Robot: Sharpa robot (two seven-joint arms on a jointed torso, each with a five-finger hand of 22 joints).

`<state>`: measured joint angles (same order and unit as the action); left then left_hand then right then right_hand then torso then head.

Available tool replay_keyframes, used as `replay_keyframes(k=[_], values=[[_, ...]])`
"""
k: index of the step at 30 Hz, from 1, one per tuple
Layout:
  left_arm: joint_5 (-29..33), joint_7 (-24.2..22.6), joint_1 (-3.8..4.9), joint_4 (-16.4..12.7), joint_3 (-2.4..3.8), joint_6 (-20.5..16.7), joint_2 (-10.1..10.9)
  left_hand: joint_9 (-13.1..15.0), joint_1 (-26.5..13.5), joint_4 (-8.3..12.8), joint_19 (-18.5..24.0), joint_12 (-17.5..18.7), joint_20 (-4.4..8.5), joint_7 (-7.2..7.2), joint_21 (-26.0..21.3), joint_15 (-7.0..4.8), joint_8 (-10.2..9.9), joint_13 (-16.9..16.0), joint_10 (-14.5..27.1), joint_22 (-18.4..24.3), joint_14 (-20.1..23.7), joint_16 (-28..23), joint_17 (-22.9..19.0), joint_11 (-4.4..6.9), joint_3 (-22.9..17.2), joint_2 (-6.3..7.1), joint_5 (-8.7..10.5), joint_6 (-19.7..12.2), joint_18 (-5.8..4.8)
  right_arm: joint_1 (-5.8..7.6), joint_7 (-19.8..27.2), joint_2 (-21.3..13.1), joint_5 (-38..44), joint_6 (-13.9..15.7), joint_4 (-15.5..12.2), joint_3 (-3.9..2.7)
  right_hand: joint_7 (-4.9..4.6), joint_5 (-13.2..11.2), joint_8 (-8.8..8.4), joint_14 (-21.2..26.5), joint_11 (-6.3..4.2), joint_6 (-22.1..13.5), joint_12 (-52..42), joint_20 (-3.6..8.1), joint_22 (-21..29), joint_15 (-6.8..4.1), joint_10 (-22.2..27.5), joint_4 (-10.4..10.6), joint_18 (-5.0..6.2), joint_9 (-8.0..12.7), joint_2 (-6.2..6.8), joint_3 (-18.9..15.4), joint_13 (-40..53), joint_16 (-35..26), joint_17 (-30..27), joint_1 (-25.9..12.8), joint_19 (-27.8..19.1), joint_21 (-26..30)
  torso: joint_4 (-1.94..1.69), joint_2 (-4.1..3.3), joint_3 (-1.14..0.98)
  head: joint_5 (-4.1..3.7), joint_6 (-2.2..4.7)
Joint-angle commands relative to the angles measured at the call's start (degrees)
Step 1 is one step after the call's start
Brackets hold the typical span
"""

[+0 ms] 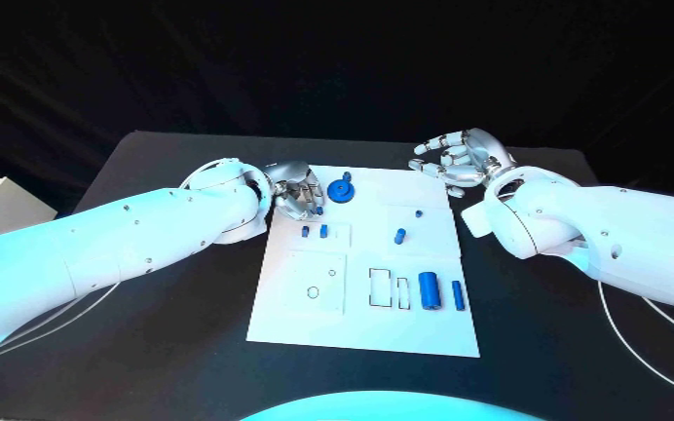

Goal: Assemble the parts on the task board

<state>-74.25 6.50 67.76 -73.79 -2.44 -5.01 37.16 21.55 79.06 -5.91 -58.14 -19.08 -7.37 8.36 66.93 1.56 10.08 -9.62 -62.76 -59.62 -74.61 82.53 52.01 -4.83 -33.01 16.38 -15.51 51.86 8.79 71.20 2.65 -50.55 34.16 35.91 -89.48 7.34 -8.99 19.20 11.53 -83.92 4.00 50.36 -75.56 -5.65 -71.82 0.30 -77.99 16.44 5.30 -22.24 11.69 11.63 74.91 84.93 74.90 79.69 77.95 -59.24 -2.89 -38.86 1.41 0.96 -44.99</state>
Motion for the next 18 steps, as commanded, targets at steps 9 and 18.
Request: replay_keyframes(k=[9,18], values=[[1.37,-0.23,-0.06,-0.56,0.17,-0.57,1.33,-0.37,-0.1,0.14,0.69,0.54,-0.24,0.02,-0.69,-0.15,-0.89,-0.34,0.3,0.46,0.82,-0.43,-0.75,-0.14,0.62,-0.44,-0.42,-1.19,-0.16,-0.02,-0.97,-0.11,4.18,-3.16,0.75,-0.01,0.5,-0.27,1.19,-2.72,-0.69,-0.29,31.05,0.58,1.92,-1.24,15.94,-0.67,1.25,0.05,0.47,4.72,-26.94,-2.9,1.62,3.08,-0.73,4.1,0.03,0.02,0.01,0.02,0.19],[15.24,-5.34,0.16,-0.23,1.59,-3.64,5.16,-0.22,3.72,2.56,7.93,1.41,-0.52,1.51,-5.66,0.69,0.43,-0.77,1.89,6.34,7.88,-4.9,-13.19,-1.52,-2.94,-2.21,-0.51,2.33,1.52,0.0,-2.57,-0.93,22.25,-12.14,3.24,-0.01,-0.25,-3.35,1.06,-3.0,0.63,3.79,58.53,0.13,0.07,-0.3,15.53,-3.29,0.95,0.36,4.71,17.31,-50.25,-3.3,1.17,5.0,-0.04,2.98,0.01,0.16,-0.09,-0.68,0.59]])
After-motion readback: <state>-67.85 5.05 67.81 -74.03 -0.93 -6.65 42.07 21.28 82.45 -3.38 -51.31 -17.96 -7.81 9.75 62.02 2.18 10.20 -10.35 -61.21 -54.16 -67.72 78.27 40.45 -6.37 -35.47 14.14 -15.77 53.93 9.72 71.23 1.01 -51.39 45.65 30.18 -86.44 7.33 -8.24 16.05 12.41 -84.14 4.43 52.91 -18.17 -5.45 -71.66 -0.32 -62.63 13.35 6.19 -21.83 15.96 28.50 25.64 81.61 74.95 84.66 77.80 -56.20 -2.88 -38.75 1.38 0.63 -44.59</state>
